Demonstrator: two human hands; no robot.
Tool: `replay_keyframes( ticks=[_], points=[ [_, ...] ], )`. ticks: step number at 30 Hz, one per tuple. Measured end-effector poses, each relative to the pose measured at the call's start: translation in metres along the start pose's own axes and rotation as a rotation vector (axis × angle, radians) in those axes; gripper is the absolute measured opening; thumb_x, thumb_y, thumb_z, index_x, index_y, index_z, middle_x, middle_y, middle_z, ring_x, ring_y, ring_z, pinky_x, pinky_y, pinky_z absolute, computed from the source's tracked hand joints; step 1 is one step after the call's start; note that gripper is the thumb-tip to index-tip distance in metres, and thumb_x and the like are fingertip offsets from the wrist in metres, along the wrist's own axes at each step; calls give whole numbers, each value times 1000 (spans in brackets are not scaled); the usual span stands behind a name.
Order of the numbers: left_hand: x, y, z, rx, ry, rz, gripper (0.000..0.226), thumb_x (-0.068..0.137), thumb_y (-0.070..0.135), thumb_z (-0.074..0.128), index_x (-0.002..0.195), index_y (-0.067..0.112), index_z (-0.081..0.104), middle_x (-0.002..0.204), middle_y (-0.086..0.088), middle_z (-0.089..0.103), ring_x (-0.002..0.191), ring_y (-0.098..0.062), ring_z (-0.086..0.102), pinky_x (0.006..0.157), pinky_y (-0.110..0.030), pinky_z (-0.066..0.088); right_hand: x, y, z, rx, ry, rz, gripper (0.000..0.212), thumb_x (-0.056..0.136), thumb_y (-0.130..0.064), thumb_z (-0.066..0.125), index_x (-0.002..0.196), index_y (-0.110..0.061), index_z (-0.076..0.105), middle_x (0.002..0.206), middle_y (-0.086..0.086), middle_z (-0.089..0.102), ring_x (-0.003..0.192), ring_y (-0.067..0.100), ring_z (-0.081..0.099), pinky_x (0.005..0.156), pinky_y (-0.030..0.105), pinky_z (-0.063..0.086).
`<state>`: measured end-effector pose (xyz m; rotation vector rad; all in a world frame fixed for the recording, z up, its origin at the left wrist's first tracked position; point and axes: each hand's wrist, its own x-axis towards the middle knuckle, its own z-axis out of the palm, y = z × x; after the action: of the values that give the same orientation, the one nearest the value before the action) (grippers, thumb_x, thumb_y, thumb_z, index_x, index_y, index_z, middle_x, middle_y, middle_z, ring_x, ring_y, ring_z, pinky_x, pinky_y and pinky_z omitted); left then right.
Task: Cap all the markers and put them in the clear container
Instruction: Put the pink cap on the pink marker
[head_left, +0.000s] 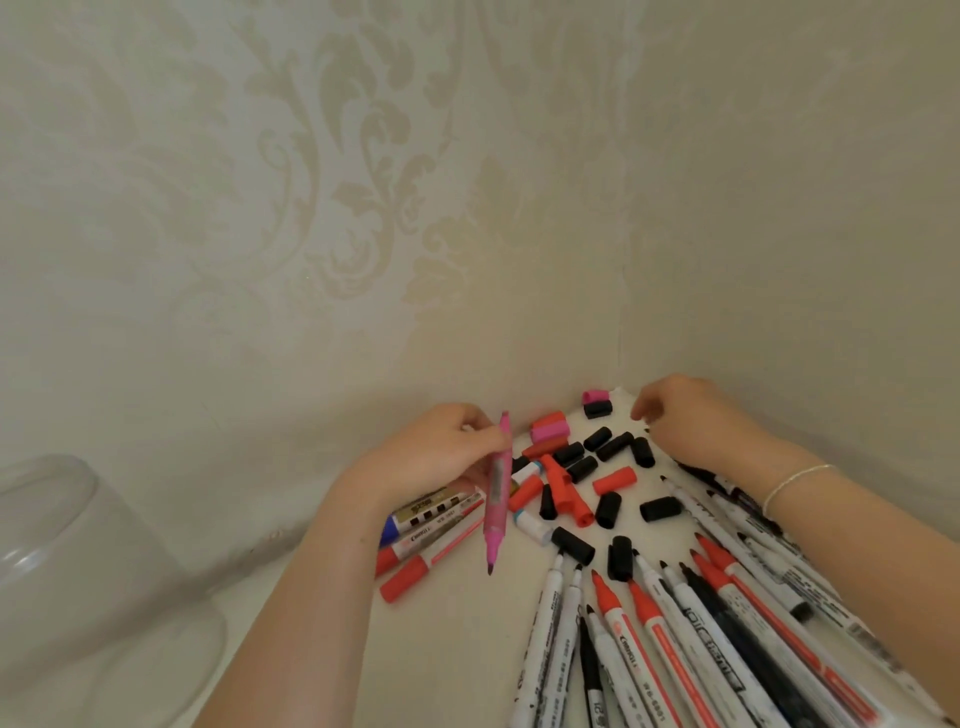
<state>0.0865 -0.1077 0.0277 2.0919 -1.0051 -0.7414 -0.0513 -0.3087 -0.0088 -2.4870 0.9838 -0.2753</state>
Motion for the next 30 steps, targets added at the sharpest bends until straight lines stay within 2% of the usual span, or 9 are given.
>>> replay_keyframes(
  ticks=[3, 7, 10, 15, 19, 21, 25, 27, 30],
  points=[
    [7, 14, -3, -39, 22, 60, 19, 95, 28, 59, 101, 10, 63, 78, -1, 72, 65, -7, 69, 64, -19, 57, 10, -13, 14, 31, -55, -144, 44, 89, 4, 45, 127, -14, 60, 130, 7, 59, 118, 22, 56, 99, 27, 42],
    [16, 29, 0, -35, 99, 127, 19, 92, 31, 62, 94, 13, 67, 77, 2, 71, 69, -8, 67, 70, -22, 56, 32, -39, 40, -22, -121, -309, 35, 91, -7, 47, 120, -18, 65, 121, 5, 64, 112, 23, 58, 98, 33, 45],
    [18, 29, -1, -15, 181, 151, 20, 91, 35, 62, 87, 17, 71, 74, 5, 71, 71, -9, 67, 74, -26, 56, 48, -51, 56, -177, -107, -322, 25, 89, -16, 50, 107, -15, 66, 110, 9, 64, 101, 29, 61, 87, 41, 50],
    [14, 26, -9, 12, 292, 195, 28, 91, 44, 60, 95, 20, 75, 83, 7, 72, 81, -11, 68, 86, -33, 55, 63, -59, 55, -276, -125, -249, 20, 89, -18, 57, 102, -5, 65, 107, 12, 63, 92, 28, 61, 74, 32, 47],
    [6, 30, -15, -62, 317, 284, 28, 89, 48, 59, 97, 25, 74, 86, 11, 72, 78, -4, 67, 78, -20, 51, 67, -54, 55, -303, -167, -235, 25, 91, -25, 57, 107, -7, 64, 110, 12, 64, 97, 29, 62, 83, 35, 50],
    [2, 31, -16, -97, 319, 316, 26, 88, 48, 59, 95, 27, 72, 87, 4, 71, 78, -11, 67, 76, -26, 51, 67, -50, 54, -263, -198, -225, 29, 91, -31, 58, 106, -7, 66, 107, 13, 66, 96, 28, 63, 85, 35, 51],
    [-4, 29, -20, -89, 302, 332, 20, 89, 45, 58, 92, 27, 67, 89, -3, 70, 81, -15, 68, 83, -35, 54, 57, -51, 36, 25, -196, -237, 26, 89, -29, 64, 100, -5, 66, 89, 5, 66, 78, 16, 60, 68, 19, 48],
    [-6, 26, -22, -116, 277, 327, 17, 92, 38, 58, 94, 23, 65, 92, 2, 71, 83, -9, 71, 84, -34, 56, 46, -59, 13, 434, -138, -214, 20, 88, -18, 66, 102, -4, 65, 84, 6, 62, 72, 14, 58, 56, 12, 45],
    [-7, 24, -25, -205, 269, 321, 10, 94, 25, 59, 98, 16, 62, 92, 1, 74, 80, -10, 73, 79, -31, 58, 27, -70, -27, 987, -167, -236, 17, 89, -2, 57, 103, 0, 66, 90, 10, 64, 74, 15, 57, 61, 19, 48]
  ],
)
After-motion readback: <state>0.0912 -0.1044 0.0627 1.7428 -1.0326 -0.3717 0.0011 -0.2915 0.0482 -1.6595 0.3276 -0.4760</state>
